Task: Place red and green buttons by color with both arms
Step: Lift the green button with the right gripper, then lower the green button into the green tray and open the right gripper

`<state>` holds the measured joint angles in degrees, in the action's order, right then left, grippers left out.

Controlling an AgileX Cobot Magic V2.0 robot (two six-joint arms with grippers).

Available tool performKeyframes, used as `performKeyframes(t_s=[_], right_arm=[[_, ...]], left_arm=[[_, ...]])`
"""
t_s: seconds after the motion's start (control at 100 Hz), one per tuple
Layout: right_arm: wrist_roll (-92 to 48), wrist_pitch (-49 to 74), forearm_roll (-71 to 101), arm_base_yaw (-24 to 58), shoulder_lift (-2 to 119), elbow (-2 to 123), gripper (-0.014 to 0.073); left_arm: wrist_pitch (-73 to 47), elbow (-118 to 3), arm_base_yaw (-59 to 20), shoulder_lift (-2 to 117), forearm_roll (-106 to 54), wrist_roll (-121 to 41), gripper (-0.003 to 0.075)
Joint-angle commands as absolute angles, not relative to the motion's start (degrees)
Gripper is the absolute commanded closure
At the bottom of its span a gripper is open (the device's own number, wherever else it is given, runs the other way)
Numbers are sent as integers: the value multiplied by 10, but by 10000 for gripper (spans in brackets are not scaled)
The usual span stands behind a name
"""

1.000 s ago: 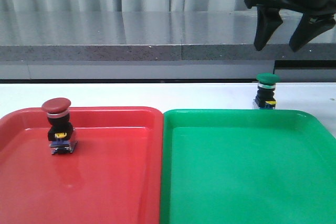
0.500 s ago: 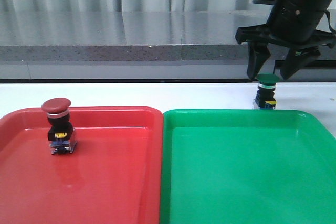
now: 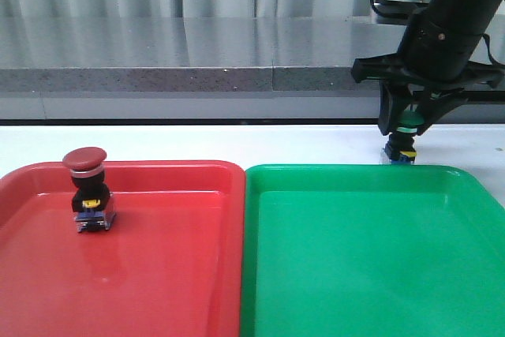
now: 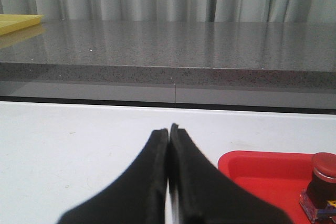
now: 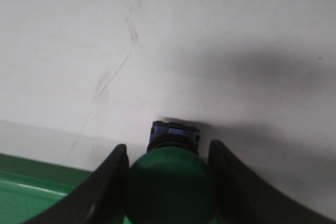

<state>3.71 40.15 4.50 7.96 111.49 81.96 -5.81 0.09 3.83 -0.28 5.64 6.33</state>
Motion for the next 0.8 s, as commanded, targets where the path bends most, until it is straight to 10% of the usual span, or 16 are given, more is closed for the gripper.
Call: performKeyframes(t_s=[0.0, 0.79], right_arm=[[30, 386, 42, 80, 1081, 839, 385], [53, 459, 42, 133, 924, 808, 385]], left_arm=[[-13, 24, 40, -20, 56, 67, 739], [-13, 24, 40, -20, 56, 67, 739]])
